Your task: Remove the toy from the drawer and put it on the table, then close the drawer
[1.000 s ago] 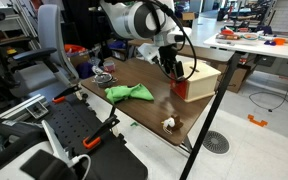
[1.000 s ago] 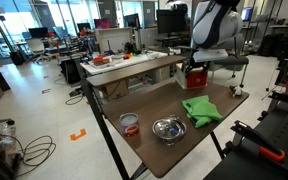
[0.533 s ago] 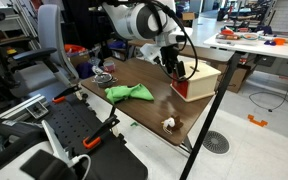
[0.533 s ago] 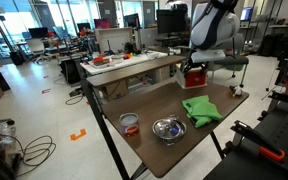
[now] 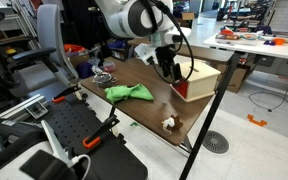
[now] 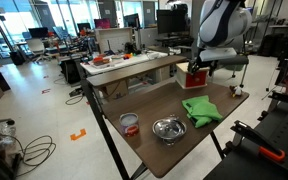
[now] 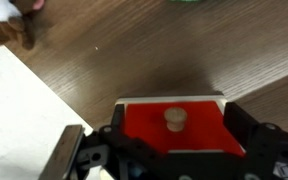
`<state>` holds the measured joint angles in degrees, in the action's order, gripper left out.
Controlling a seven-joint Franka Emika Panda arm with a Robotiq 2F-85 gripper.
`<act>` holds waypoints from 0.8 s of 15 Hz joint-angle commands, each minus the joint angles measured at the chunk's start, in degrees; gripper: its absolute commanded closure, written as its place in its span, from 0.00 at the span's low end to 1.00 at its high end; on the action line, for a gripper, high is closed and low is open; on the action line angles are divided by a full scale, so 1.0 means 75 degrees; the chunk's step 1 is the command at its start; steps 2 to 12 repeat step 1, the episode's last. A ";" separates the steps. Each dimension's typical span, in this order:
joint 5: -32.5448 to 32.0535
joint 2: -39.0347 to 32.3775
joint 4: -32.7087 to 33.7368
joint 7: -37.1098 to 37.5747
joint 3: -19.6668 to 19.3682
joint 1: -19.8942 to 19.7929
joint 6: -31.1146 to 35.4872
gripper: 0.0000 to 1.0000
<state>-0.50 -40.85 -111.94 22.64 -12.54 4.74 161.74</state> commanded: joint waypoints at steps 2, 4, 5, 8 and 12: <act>0.0089 0.0192 -0.0260 -0.0105 -0.0081 0.0032 -0.0018 0.00; 0.0089 0.0192 -0.0260 -0.0105 -0.0081 0.0032 -0.0018 0.00; 0.0089 0.0192 -0.0260 -0.0105 -0.0081 0.0032 -0.0018 0.00; 0.0089 0.0192 -0.0260 -0.0105 -0.0081 0.0032 -0.0018 0.00; 0.0089 0.0192 -0.0260 -0.0105 -0.0081 0.0032 -0.0018 0.00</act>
